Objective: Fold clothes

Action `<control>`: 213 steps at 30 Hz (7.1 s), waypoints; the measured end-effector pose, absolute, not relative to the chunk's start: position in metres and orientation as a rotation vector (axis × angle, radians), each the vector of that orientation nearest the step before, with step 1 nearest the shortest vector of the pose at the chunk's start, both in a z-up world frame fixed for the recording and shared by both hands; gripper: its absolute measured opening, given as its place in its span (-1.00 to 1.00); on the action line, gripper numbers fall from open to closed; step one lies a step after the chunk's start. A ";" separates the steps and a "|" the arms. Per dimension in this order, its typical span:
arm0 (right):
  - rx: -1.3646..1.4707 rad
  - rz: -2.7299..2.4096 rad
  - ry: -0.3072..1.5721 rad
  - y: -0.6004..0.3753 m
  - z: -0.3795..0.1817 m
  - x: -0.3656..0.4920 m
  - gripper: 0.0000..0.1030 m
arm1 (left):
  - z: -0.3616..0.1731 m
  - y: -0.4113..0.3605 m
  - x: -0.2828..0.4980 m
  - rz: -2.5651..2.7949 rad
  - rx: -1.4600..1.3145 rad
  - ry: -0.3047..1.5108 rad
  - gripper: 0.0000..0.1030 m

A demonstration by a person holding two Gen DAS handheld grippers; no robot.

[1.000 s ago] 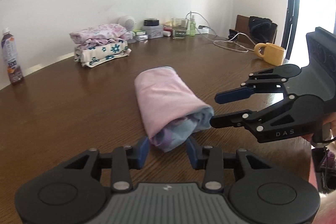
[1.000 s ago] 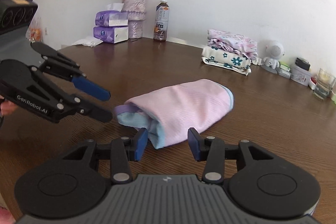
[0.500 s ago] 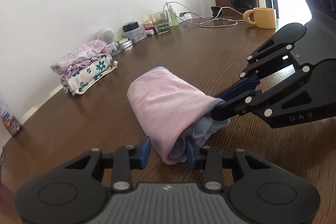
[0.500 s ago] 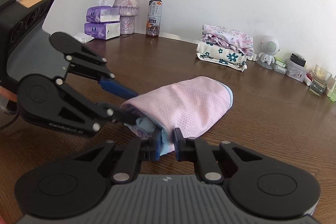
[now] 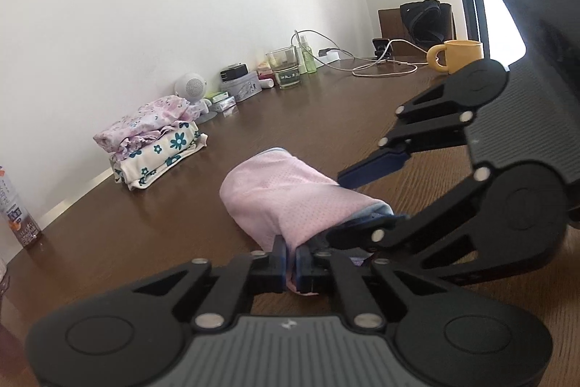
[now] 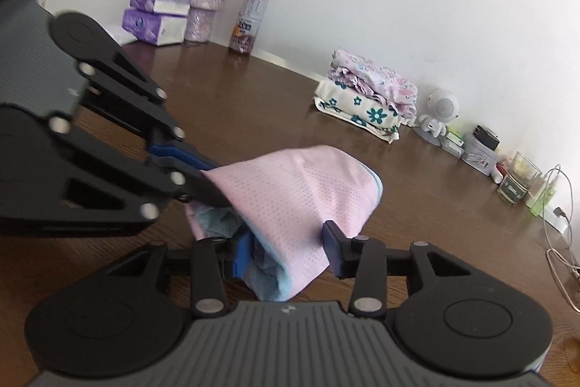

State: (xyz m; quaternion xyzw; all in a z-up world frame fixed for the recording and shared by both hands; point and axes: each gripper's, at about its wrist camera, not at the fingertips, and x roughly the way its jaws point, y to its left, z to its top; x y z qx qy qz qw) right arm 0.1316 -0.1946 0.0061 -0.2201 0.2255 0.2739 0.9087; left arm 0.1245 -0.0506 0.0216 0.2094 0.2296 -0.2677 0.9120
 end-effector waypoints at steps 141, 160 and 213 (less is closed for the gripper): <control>0.535 0.791 0.904 -0.306 -0.020 0.249 0.04 | 0.001 0.065 0.198 -0.415 -0.638 0.870 -0.11; 0.653 0.848 0.797 -0.304 -0.002 0.262 -0.76 | 0.004 0.066 0.197 -0.491 -0.707 0.741 -0.71; 0.596 0.668 0.616 -0.240 0.052 0.619 0.17 | 0.068 0.074 0.541 -0.208 -0.663 0.472 0.48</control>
